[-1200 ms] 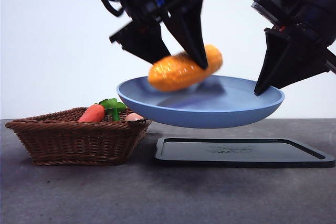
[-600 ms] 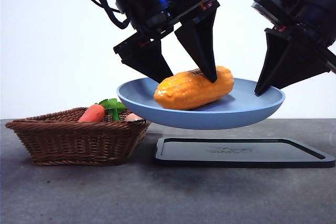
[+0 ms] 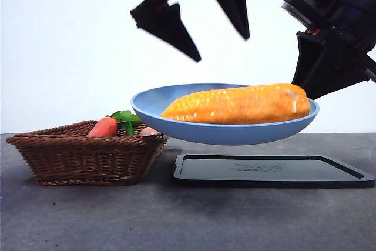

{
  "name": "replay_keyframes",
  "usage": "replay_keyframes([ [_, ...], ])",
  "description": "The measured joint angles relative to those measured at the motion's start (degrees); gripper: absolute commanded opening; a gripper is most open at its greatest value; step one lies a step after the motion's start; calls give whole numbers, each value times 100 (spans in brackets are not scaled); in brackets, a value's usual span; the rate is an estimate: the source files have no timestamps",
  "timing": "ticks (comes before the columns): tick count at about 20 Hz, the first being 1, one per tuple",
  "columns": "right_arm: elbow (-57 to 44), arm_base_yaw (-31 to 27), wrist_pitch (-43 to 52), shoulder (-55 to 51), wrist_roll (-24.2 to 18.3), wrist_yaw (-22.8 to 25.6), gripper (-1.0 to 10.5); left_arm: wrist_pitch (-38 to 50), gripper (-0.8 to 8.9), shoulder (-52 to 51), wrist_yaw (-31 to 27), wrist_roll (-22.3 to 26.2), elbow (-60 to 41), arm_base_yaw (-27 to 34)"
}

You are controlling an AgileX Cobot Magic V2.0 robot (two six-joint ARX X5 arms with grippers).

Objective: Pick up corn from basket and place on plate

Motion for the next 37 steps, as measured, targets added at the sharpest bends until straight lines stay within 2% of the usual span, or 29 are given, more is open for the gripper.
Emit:
replay_keyframes([
  [4, 0, -225, 15, 0, -2, -2, 2, -114, 418, -68, 0, 57, 385, 2],
  [9, 46, -914, 361, 85, -2, -7, 2, -122, 418, -358, 0, 94, 428, 20],
  [15, 426, -1510, 671, 1147, -2, 0, 2, -125, 417, -457, 2, 96, 428, 20],
  [22, 1016, -1554, 918, 2323, -4, -136, 2, -133, 417, -459, 0, 94, 428, 20],
  [29, 1051, -1554, 883, 2616, -2, -219, 7, -133, 417, -459, 0, 94, 428, 20],
  [33, 1051, -1558, 721, 2616, -2, -323, 194, -136, 417, -459, 0, 94, 428, 20],
  [37, 1064, -1578, 693, 2599, -2, -337, 214, -245, 417, -459, 0, 94, 428, 20],
])
